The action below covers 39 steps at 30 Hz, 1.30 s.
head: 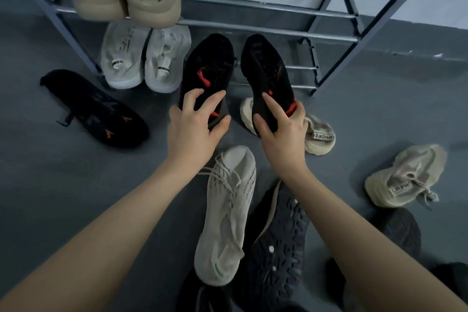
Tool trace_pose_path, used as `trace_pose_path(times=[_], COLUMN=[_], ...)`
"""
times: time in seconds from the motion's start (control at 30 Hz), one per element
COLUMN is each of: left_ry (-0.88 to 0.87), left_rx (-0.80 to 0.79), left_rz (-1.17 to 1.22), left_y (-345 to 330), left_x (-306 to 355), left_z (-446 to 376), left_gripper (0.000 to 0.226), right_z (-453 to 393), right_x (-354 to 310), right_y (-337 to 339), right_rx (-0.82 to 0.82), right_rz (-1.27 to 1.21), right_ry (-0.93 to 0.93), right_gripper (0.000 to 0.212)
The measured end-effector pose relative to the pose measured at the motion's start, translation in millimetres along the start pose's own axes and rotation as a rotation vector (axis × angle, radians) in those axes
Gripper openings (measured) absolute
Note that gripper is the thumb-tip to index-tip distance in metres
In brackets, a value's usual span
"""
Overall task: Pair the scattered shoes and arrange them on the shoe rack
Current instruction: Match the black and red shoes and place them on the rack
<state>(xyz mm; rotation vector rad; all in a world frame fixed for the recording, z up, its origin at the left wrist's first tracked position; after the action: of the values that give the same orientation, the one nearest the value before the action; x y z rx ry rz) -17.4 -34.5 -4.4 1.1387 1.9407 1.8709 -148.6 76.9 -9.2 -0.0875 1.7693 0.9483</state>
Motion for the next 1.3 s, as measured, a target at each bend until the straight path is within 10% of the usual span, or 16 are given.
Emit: trace_pose_path(times=[0.9,1.3], left_ry=[-0.071,-0.139], left_rx=[-0.275,-0.024], left_rz=[0.024,0.111], left_y=[-73.8,-86.1], left_x=[-29.4,-31.2], left_z=[-111.1,-105.7], left_gripper=[0.065,0.045], right_z=[-102.6,-104.3], right_x=[53.8,48.3], right_y=[-66.0,-66.8], right_rx=[-0.102,-0.09], right_rz=[0.187,0.05], right_ry=[0.065,0.069], right_gripper=[0.07,0.061])
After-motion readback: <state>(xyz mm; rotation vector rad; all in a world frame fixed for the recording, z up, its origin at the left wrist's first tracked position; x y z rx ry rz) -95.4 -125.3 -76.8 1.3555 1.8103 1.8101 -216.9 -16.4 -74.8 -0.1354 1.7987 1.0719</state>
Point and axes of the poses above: each hand's wrist, its own z-axis away from the middle knuckle, its own y-axis out of the back of the hand, x = y × z, the point moved 1 cm from there along -z, towards the middle knuckle, and after that the axes turned 15 degrees about -z, right-handed, at the moved point
